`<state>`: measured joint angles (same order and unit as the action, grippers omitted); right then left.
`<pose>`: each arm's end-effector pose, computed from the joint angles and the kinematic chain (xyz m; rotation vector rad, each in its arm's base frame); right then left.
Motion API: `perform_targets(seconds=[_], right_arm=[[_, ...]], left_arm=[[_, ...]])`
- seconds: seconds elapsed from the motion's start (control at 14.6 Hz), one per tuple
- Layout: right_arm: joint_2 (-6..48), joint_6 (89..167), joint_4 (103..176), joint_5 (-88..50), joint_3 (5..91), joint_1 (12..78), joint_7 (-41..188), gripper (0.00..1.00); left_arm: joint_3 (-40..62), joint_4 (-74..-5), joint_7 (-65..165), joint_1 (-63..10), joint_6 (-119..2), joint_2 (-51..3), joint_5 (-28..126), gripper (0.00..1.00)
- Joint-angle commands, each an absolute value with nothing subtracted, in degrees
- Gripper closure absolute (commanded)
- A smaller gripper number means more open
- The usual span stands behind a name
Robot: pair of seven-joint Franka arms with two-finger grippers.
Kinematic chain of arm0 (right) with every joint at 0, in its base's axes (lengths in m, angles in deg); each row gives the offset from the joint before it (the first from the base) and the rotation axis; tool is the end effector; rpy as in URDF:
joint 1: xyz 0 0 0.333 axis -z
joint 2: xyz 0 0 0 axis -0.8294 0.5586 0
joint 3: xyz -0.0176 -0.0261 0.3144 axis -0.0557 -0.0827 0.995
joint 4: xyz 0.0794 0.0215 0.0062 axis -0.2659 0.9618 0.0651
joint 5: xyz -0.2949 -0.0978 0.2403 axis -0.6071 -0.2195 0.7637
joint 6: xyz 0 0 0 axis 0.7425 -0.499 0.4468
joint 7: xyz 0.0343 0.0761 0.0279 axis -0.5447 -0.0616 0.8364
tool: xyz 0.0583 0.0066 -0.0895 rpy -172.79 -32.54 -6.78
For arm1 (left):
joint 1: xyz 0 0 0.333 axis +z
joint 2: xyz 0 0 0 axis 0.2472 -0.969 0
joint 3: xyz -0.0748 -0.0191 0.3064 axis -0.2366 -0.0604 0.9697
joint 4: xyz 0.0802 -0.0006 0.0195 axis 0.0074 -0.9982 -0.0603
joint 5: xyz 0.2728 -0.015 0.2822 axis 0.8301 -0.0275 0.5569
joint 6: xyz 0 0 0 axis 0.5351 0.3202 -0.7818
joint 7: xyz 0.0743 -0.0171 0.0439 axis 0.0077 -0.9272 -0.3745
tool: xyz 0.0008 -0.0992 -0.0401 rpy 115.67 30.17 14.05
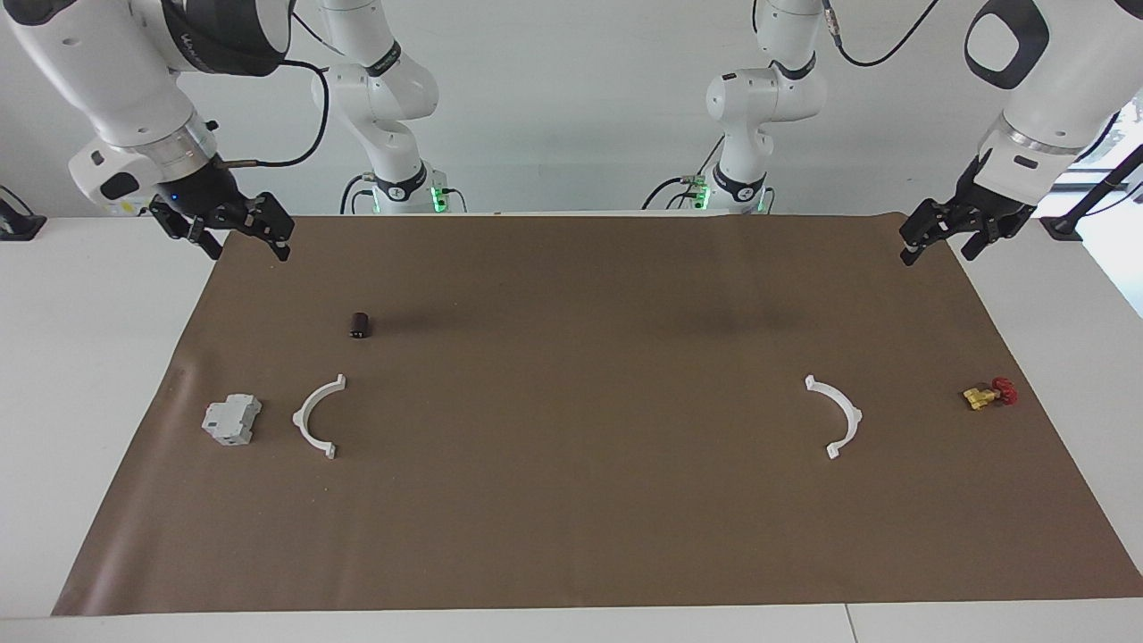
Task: Assemble drain pipe with both arms
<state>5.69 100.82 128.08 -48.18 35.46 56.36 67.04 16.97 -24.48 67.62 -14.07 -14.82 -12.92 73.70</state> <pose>0.5511 -0.0513 0.6056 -3.1121 0.1169 0.0547 0.5539 0.0271 0.6079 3.1289 0.0187 0.0439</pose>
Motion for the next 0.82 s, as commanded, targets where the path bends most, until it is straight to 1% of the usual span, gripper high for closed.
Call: perform_targets(seconds=[0.0,0.34,0.48,0.68,0.75], right_arm=[[6.3,100.6,127.1,-47.7,35.7,56.7,67.4,0.00],[4.9,100.9,128.6,-47.8,35.9,56.5,65.6,0.00],[3.5,101.2,131.7,-47.7,36.0,56.5,66.3,0.00],[3.0,108.7,134.9,-47.1,36.1,56.1,71.5,0.00],[3.6,111.1,135.7,-47.1,36.1,55.6,71.5,0.00]], left_arm=[[17.3,-24.9,68.1,-14.6,-14.0,-12.1,74.0,0.00],[17.3,-25.0,68.1,-14.7,-14.4,-12.0,74.0,0.00],[17.3,-25.0,68.1,-14.5,-14.4,-12.0,74.0,0.00],[17.3,-25.7,68.0,-14.1,-14.4,-11.8,74.0,0.00],[17.3,-25.8,67.8,-14.1,-14.5,-11.8,74.0,0.00]])
